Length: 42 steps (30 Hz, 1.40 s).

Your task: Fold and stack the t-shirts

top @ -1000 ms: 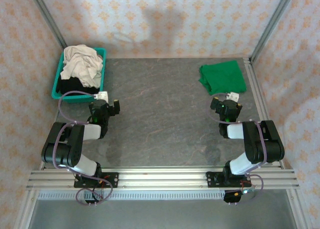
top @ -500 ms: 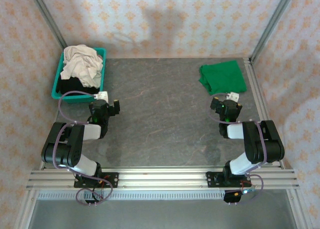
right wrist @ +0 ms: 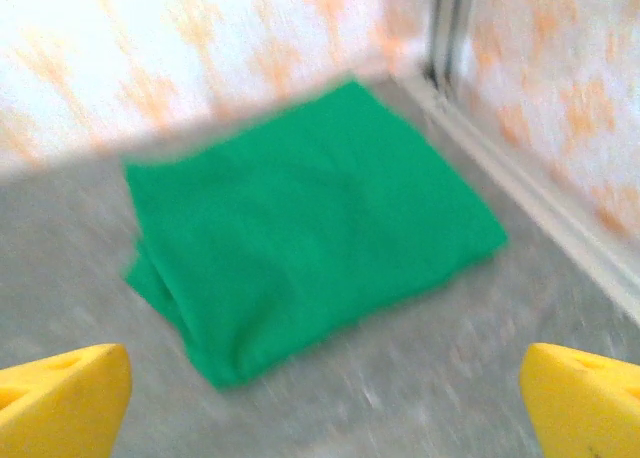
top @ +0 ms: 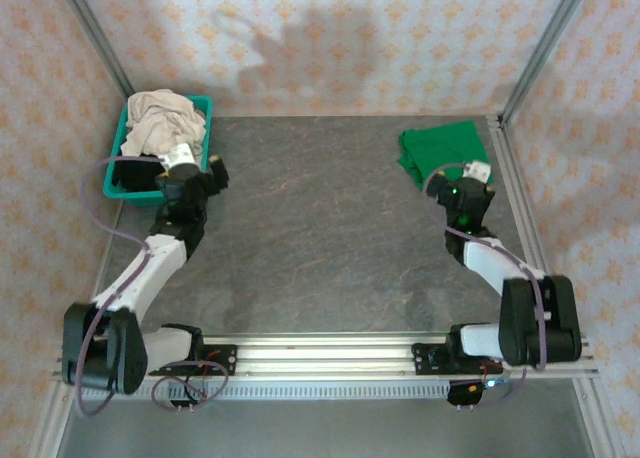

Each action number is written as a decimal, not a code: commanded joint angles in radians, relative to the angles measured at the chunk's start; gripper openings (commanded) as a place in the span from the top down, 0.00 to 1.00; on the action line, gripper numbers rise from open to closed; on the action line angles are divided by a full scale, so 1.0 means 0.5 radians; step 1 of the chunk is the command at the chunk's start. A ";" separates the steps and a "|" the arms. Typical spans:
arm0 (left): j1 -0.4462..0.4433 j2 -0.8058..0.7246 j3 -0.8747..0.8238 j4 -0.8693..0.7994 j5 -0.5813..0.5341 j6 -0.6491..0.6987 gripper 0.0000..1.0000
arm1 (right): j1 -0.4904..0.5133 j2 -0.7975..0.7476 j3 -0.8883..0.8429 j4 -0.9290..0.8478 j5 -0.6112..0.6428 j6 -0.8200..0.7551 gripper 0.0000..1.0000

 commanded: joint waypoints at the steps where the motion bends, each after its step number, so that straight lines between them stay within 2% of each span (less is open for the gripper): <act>1: 0.023 0.005 0.284 -0.782 -0.257 -0.404 0.00 | 0.004 -0.164 0.090 -0.303 -0.133 0.278 0.01; 4: 0.142 0.247 0.634 -1.142 -0.065 -0.316 0.00 | -0.050 -0.245 0.118 -0.366 -0.355 0.522 0.00; 7: 0.231 0.487 0.926 -1.382 -0.002 -0.297 0.00 | -0.059 -0.187 0.261 -0.532 -0.859 0.454 0.01; 8: 0.255 0.550 1.008 -1.426 0.015 -0.297 0.00 | -0.056 -0.125 0.350 -0.673 -0.888 0.489 0.01; 10: 0.282 0.709 1.198 -1.505 0.085 -0.218 0.00 | -0.049 -0.029 0.514 -0.947 -0.919 0.516 0.01; 11: 0.285 0.777 1.291 -1.562 0.017 -0.236 0.00 | -0.044 -0.007 0.555 -1.017 -0.938 0.496 0.01; 15: 0.360 1.071 1.644 -1.721 0.011 -0.226 0.00 | -0.016 -0.080 0.484 -1.071 -0.778 0.499 0.01; 18: 0.456 1.273 1.866 -1.825 0.133 -0.263 0.00 | -0.013 -0.122 0.454 -1.153 -0.695 0.471 0.01; 23: 0.513 1.554 2.117 -1.843 0.229 -0.206 0.01 | -0.004 -0.119 0.422 -1.236 -0.678 0.453 0.01; 27: 0.511 1.869 2.464 -1.976 0.389 -0.188 0.15 | 0.011 -0.098 0.393 -1.190 -0.743 0.485 0.03; 30: 0.512 2.023 2.600 -2.008 0.478 -0.209 0.23 | 0.035 -0.091 0.441 -1.254 -0.775 0.467 0.06; 33: 0.511 2.068 2.600 -1.974 0.575 -0.246 0.47 | 0.056 -0.129 0.460 -1.327 -0.738 0.442 0.07; 36: 0.504 1.993 2.498 -1.914 0.644 -0.292 0.75 | 0.056 -0.165 0.439 -1.351 -0.688 0.434 0.07; 42: 0.472 1.603 2.163 -1.688 0.677 -0.340 1.00 | 0.059 -0.254 0.416 -1.337 -0.700 0.444 0.07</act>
